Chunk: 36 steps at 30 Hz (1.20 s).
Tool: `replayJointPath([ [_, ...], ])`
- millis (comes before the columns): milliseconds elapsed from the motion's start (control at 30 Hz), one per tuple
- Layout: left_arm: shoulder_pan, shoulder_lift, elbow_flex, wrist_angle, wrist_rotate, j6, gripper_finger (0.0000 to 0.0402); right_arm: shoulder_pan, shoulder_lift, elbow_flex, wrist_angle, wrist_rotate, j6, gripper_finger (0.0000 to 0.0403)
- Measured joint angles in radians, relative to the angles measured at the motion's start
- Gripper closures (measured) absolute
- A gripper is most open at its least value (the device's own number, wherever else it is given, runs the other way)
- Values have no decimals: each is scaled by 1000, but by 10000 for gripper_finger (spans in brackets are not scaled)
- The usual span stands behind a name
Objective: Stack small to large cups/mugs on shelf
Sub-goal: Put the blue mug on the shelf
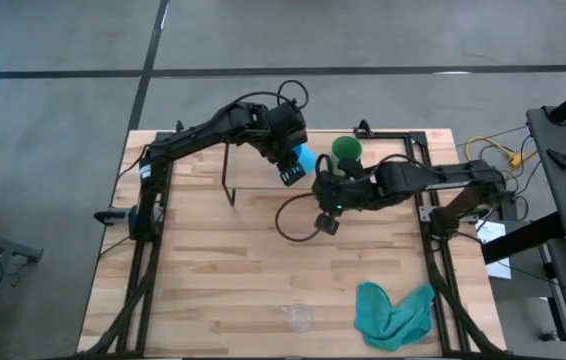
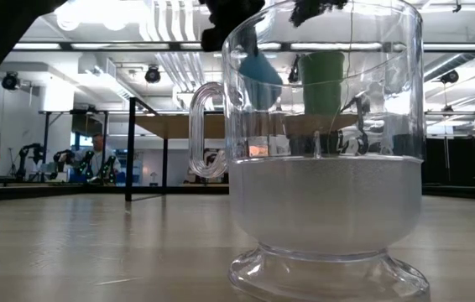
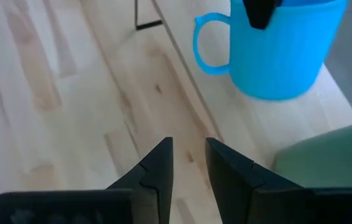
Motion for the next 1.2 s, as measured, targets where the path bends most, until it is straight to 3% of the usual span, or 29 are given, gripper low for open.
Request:
replayJointPath([
  [267, 10, 0, -3, 5, 3, 2, 401, -26, 74, 0, 62, 4, -3, 314],
  [433, 14, 0, -29, -1, 3, 0, 401, -26, 107, 0, 110, 78, -4, 314],
  [600, 17, 0, -40, -5, 3, 0, 401, -26, 115, 0, 108, 85, 7, 314],
  [767, 29, 0, -40, -6, 5, 8, 401, -30, 119, 0, 115, 176, 9, 314],
  [1200, 37, 5, -41, -33, 9, 11, 401, -82, 167, 3, 171, 175, -5, 314],
])
